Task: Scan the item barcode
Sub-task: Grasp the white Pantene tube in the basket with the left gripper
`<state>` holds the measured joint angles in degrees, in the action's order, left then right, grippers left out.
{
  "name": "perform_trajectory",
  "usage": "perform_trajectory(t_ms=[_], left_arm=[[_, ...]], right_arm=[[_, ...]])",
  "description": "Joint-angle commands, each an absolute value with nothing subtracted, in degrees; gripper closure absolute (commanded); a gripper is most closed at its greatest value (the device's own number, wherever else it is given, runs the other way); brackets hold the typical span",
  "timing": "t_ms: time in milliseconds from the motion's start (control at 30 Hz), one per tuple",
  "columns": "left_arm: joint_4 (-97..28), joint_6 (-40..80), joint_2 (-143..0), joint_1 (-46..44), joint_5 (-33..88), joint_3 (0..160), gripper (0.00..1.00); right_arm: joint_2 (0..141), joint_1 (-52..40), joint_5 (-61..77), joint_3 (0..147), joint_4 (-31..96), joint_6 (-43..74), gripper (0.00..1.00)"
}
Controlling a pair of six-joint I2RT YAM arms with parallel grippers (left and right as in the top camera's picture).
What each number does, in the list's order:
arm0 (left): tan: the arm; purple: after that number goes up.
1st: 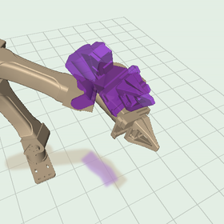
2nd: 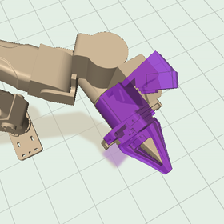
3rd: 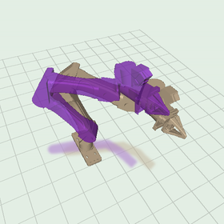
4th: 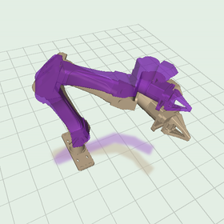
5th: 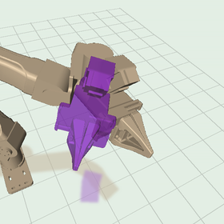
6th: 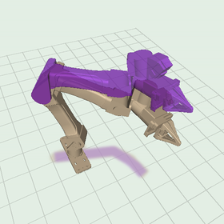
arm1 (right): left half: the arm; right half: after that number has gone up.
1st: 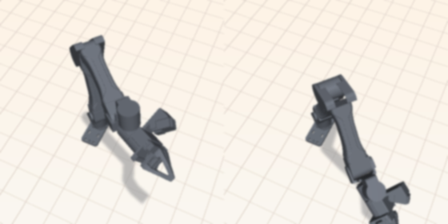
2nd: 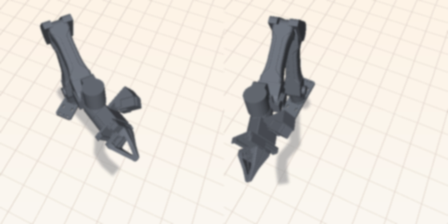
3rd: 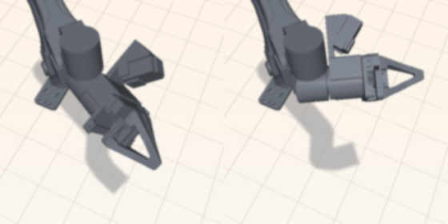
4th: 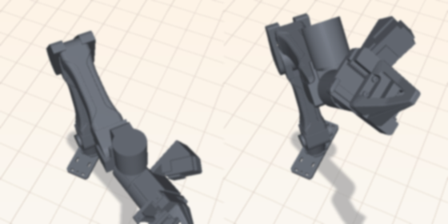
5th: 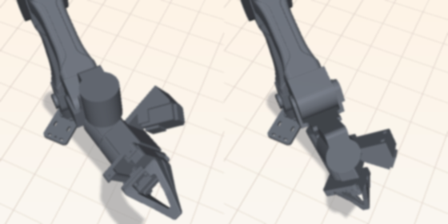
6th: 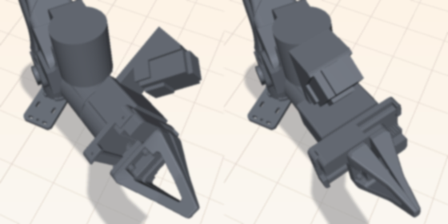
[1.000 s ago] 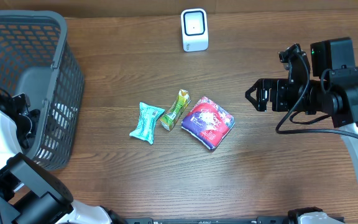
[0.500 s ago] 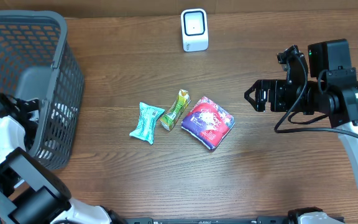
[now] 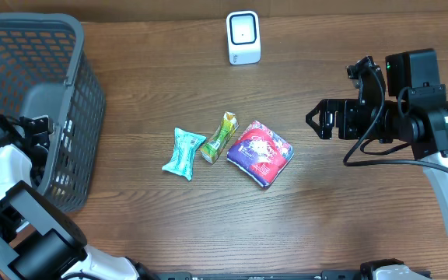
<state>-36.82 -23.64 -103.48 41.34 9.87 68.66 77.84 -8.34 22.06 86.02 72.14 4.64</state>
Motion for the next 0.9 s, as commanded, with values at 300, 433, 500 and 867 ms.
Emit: perform_trajectory(t_ms=[300, 433, 500, 867], left_arm=[[-69.04, -5.72, -104.12, 39.55, 11.92, 113.49, 0.96], [-78.65, -5.72, -104.12, 35.94, 12.4, 131.24, 0.96], [-81.87, -5.74, -104.12, 33.17, 13.39, 139.17, 0.96], [-89.43, -2.07, -104.99, -0.14, 14.85, 154.01, 0.96]], right_arm=[[77.65, -8.62, 22.0, 85.78, 70.72, 4.51, 0.0], [77.65, -8.62, 22.02, 85.78, 69.69, 4.54, 0.0], [77.65, -8.62, 22.0, 85.78, 69.71, 4.51, 0.0], [77.34, -8.12, 21.87, 88.31, 68.18, 8.16, 0.07]])
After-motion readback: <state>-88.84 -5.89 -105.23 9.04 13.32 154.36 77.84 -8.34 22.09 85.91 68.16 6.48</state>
